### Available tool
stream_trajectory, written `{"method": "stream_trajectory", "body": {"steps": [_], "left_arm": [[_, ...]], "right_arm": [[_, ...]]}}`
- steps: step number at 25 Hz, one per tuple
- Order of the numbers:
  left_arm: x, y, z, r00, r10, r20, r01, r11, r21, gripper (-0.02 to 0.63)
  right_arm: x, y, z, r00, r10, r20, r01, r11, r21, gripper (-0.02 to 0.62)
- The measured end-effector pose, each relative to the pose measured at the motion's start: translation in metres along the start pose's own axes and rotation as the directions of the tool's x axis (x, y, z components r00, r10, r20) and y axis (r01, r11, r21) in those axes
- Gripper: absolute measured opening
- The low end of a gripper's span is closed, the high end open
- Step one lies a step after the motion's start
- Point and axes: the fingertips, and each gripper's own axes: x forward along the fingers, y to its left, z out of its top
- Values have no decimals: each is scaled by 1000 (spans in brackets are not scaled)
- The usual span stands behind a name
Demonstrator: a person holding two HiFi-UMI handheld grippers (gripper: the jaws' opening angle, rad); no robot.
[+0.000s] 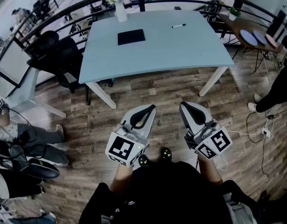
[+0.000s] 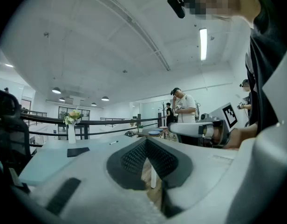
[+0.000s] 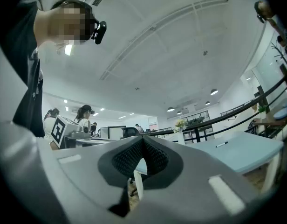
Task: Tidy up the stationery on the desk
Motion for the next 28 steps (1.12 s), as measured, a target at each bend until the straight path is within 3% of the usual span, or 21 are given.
{"method": "stream_trajectory", "body": {"steps": [7,28], "left_arm": [[1,-6,-2,1000,25,-18,-25,1000,7,-15],[32,-18,-4,987,148,-54,-147,989,24,-15]], "right_arm": [[-6,-10,3,998,11,61,-17,996,87,6],[-12,-51,0,991,129,46,-133,986,96,5]]}}
